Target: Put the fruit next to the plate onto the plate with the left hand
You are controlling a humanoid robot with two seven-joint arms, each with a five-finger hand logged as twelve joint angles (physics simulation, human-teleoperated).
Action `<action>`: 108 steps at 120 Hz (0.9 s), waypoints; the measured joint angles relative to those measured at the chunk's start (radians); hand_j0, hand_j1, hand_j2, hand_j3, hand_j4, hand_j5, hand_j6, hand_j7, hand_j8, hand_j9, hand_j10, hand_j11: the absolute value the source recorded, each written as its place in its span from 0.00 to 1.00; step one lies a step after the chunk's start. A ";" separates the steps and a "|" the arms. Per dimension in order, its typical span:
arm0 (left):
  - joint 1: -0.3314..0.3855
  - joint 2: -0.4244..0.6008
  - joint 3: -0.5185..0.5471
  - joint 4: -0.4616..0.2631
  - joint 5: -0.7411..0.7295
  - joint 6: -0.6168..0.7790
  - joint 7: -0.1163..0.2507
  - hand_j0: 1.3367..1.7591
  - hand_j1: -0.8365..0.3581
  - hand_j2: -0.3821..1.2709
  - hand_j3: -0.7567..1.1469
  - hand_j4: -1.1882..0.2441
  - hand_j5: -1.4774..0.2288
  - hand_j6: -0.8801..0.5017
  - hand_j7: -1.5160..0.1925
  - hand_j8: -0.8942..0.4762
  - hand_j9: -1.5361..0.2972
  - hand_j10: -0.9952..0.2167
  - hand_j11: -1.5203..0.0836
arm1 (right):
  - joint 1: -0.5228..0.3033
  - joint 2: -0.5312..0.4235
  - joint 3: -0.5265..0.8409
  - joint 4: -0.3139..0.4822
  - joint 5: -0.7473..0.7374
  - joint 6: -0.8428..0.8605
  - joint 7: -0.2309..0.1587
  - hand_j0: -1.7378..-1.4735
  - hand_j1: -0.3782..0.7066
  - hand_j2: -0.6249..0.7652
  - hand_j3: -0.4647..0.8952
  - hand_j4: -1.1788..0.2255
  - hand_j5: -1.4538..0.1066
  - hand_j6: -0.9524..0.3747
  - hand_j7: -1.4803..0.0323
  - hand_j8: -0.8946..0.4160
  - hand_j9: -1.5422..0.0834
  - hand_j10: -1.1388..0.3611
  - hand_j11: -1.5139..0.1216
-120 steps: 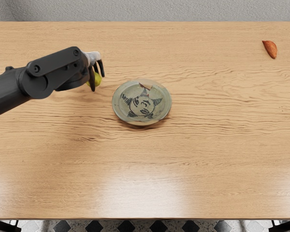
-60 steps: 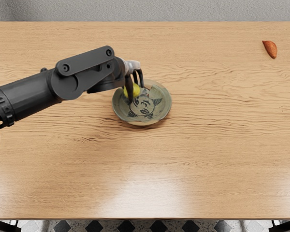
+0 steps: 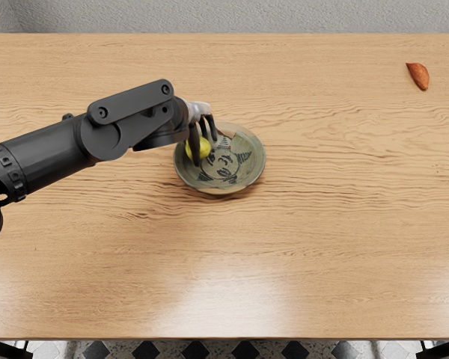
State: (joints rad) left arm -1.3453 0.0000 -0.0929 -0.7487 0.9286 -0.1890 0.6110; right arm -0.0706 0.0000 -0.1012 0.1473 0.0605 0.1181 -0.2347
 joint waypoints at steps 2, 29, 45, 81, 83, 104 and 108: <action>0.000 0.000 -0.002 0.000 0.000 0.001 0.000 0.76 0.56 0.42 0.40 0.47 0.47 0.32 0.49 0.34 0.47 0.40 0.53 | 0.000 0.000 0.000 0.000 0.000 0.000 0.000 0.30 0.03 0.45 0.34 0.84 0.93 0.72 0.98 0.68 0.95 0.76 0.93; -0.005 0.000 -0.017 -0.006 -0.013 0.006 0.000 0.76 0.83 0.30 0.40 0.70 0.72 0.52 0.75 0.54 0.71 0.67 0.80 | -0.001 0.000 0.000 0.000 0.001 0.000 0.000 0.30 0.03 0.45 0.34 0.84 0.93 0.72 0.98 0.68 0.95 0.76 0.93; -0.002 0.000 -0.040 -0.007 -0.129 0.001 0.000 0.76 0.90 0.27 0.40 0.76 0.79 0.57 0.81 0.59 0.76 0.73 0.86 | -0.001 0.000 0.000 0.000 0.000 0.000 0.000 0.30 0.03 0.45 0.34 0.84 0.93 0.72 0.98 0.68 0.95 0.76 0.93; 0.012 0.255 -0.128 -0.106 -0.347 -0.208 0.000 0.76 0.96 0.24 0.40 0.80 0.84 0.61 0.86 0.63 0.81 0.79 0.92 | -0.001 0.000 0.000 0.000 -0.001 0.000 0.000 0.30 0.03 0.45 0.34 0.84 0.93 0.72 0.98 0.68 0.95 0.76 0.93; 0.012 0.278 -0.130 -0.116 -0.360 -0.223 0.000 0.76 0.96 0.24 0.40 0.80 0.84 0.61 0.86 0.63 0.81 0.79 0.92 | -0.001 0.000 0.000 0.000 -0.001 0.000 0.000 0.30 0.03 0.45 0.34 0.84 0.93 0.72 0.98 0.68 0.95 0.76 0.93; 0.058 0.417 -0.187 -0.167 -0.431 -0.375 0.000 0.76 0.97 0.24 0.40 0.81 0.85 0.62 0.87 0.63 0.82 0.80 0.93 | 0.000 0.000 0.000 0.000 -0.001 0.000 0.000 0.30 0.03 0.45 0.34 0.84 0.93 0.72 0.98 0.68 0.95 0.76 0.93; 0.060 0.444 -0.202 -0.170 -0.439 -0.388 0.000 0.76 0.97 0.24 0.40 0.81 0.85 0.62 0.87 0.64 0.82 0.80 0.93 | 0.000 0.000 0.000 0.000 -0.001 0.000 0.000 0.30 0.03 0.45 0.34 0.84 0.93 0.72 0.98 0.68 0.95 0.76 0.93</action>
State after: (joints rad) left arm -1.2856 0.4444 -0.2949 -0.9192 0.4899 -0.5769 0.6109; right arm -0.0707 0.0000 -0.1013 0.1473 0.0598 0.1181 -0.2347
